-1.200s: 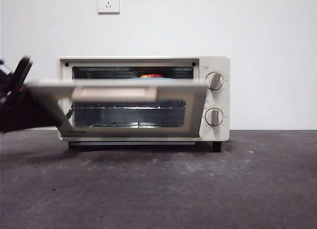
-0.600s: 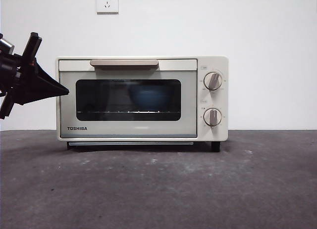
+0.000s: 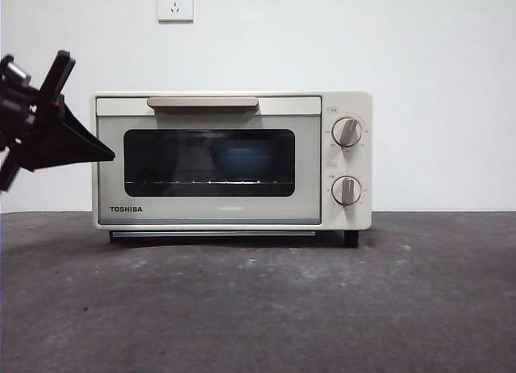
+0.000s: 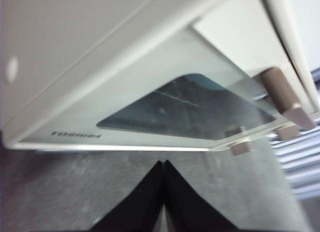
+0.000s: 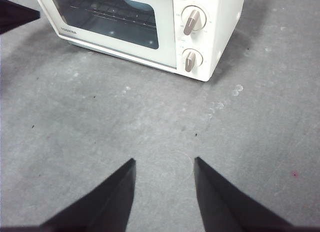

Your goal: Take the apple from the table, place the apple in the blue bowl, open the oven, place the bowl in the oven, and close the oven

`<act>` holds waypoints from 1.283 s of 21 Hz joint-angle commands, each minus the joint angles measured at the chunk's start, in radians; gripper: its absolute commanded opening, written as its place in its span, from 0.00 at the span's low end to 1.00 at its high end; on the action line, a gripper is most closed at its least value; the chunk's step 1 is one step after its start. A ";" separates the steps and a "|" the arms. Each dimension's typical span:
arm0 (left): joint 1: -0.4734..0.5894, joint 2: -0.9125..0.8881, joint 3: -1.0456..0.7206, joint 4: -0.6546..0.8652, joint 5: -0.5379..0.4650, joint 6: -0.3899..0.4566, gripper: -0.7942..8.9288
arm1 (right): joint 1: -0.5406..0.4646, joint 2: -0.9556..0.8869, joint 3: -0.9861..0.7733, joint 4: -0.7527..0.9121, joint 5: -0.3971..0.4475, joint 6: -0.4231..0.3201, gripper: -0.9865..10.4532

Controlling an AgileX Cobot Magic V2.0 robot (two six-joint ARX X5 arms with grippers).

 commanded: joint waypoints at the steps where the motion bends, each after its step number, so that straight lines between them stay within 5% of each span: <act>1: -0.025 -0.071 0.013 -0.126 -0.092 0.154 0.09 | 0.010 0.006 0.005 0.013 0.000 -0.016 0.25; 12: -0.234 -0.454 0.013 -0.528 -0.430 0.373 0.09 | 0.010 0.008 -0.020 0.148 -0.055 -0.054 0.25; 17: -0.357 -0.615 0.013 -0.655 -0.570 0.392 0.09 | 0.010 0.008 -0.088 0.235 -0.125 -0.056 0.25; 27: -0.481 -0.841 0.013 -0.838 -0.656 0.390 0.09 | 0.010 0.008 -0.235 0.473 -0.214 -0.056 0.17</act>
